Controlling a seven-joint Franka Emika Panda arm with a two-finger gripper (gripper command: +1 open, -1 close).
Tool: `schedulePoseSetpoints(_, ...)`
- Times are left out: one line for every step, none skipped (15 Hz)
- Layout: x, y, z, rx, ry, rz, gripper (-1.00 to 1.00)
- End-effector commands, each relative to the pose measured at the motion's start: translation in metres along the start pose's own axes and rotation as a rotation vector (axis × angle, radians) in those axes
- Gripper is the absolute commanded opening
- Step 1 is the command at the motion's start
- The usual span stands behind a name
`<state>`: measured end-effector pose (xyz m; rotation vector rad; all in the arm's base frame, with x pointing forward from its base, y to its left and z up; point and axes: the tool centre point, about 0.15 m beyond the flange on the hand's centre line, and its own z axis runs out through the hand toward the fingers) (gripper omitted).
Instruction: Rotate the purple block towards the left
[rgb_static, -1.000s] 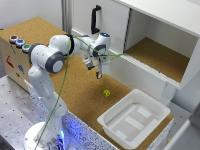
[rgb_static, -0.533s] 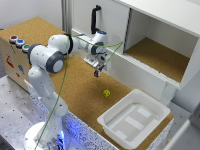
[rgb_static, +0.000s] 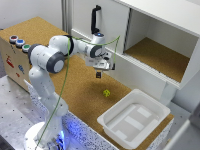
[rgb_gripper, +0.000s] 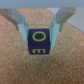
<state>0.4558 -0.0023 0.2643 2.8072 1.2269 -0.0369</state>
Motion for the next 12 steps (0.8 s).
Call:
schedulePoseSetpoints(-0.013, -0.014, 0.020, 0.026, 0.051, -0.270, -1.00)
schedulePoseSetpoints(-0.013, -0.018, 0.023, 0.029, 0.060, -0.323, -1.00)
schedulePoseSetpoints(-0.011, -0.022, 0.026, 0.039, 0.047, -0.376, -1.00)
schedulePoseSetpoints(-0.007, -0.024, 0.030, 0.050, 0.042, -0.416, -1.00)
schedulePoseSetpoints(-0.005, -0.025, 0.033, 0.066, 0.029, -0.451, -1.00)
schedulePoseSetpoints(-0.002, -0.026, 0.033, 0.076, 0.026, -0.495, -1.00)
schedulePoseSetpoints(0.000, -0.027, 0.036, 0.104, 0.024, -0.541, -1.00)
schedulePoseSetpoints(0.001, -0.029, 0.037, 0.104, 0.036, -0.587, -1.00)
schedulePoseSetpoints(-0.002, -0.033, 0.043, 0.085, 0.048, -0.654, -1.00)
schedulePoseSetpoints(-0.006, -0.036, 0.047, 0.081, 0.060, -0.700, -1.00)
schedulePoseSetpoints(-0.010, -0.038, 0.049, 0.102, 0.053, -0.729, -1.00)
schedulePoseSetpoints(-0.011, -0.038, 0.051, 0.114, 0.046, -0.737, -1.00)
